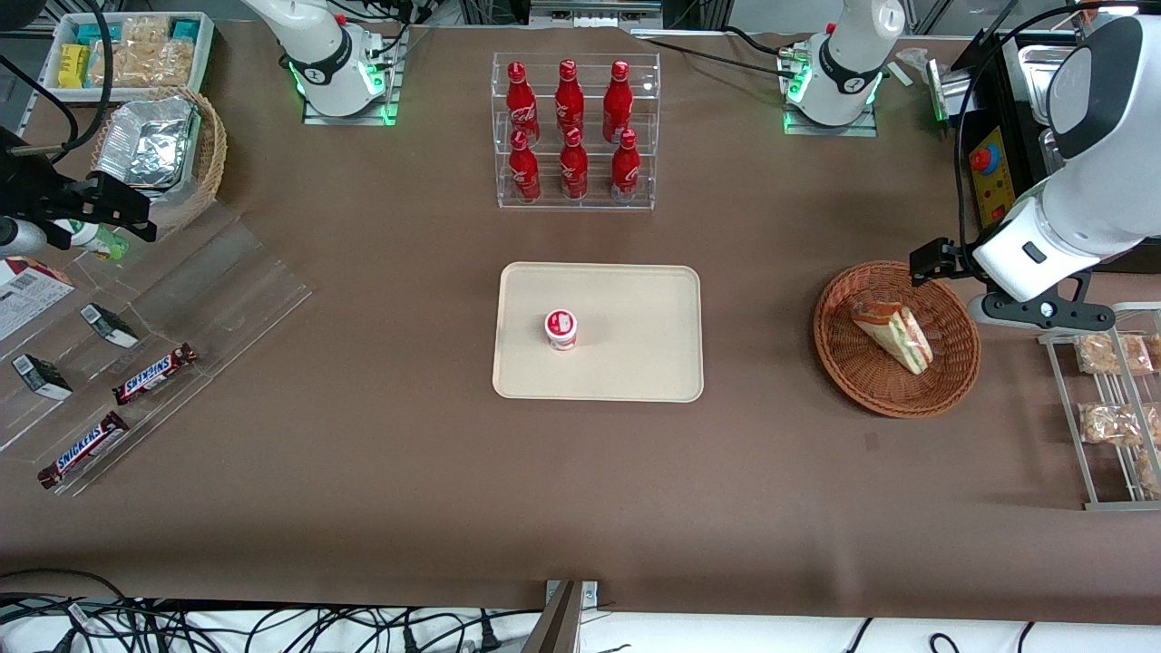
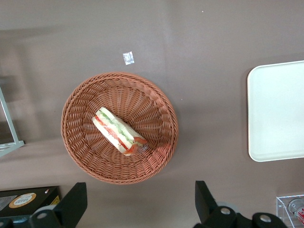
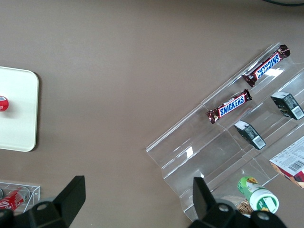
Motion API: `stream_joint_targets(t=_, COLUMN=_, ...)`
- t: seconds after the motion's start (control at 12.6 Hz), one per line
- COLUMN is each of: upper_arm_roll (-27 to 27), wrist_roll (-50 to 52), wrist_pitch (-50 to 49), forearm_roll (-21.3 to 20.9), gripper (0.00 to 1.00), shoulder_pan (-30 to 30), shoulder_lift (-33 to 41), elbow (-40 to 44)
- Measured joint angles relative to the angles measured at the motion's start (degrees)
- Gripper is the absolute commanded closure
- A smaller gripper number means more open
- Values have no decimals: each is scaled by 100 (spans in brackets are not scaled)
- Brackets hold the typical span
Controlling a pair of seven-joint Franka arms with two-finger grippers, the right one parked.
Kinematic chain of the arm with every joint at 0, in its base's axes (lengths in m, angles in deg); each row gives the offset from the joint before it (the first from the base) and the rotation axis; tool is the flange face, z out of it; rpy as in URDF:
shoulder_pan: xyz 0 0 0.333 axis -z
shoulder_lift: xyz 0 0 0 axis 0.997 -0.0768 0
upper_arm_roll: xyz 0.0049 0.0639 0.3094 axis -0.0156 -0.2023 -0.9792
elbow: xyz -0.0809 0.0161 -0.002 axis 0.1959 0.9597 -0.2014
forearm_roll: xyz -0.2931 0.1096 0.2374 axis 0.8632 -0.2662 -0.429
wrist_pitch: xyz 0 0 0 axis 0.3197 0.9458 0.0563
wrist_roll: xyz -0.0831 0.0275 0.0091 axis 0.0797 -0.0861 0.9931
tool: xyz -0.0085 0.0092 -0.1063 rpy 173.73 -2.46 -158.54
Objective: Place sandwich from basket to tray
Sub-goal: 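Lower the open left gripper toward the sandwich in the wicker basket, then close the left gripper on the wrapped sandwich's edge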
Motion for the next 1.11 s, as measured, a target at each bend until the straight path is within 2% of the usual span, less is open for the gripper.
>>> stream_joint_targets(t=0.48, upper_arm_roll=-6, wrist_roll=148, wrist_pitch=-52, forearm_roll=2, gripper=0, shoulder_pan=-126, shoulder_lift=-109, elbow=35)
stream_joint_targets(t=0.79, upper_arm_roll=-17, wrist_roll=1081, wrist_pitch=246, forearm_roll=2, gripper=0, shoulder_pan=-499, shoulder_lift=-643, elbow=33)
stream_joint_targets(t=0.95, upper_arm_roll=-13, wrist_roll=1906, wrist_pitch=481, forearm_roll=0, gripper=0, shoulder_pan=-515, shoulder_lift=-929, elbow=31)
stream_joint_targets(t=1.11, upper_arm_roll=14, wrist_roll=2927, wrist_pitch=670, forearm_roll=-256, gripper=0, shoulder_pan=-473, shoulder_lift=-1154, elbow=-24)
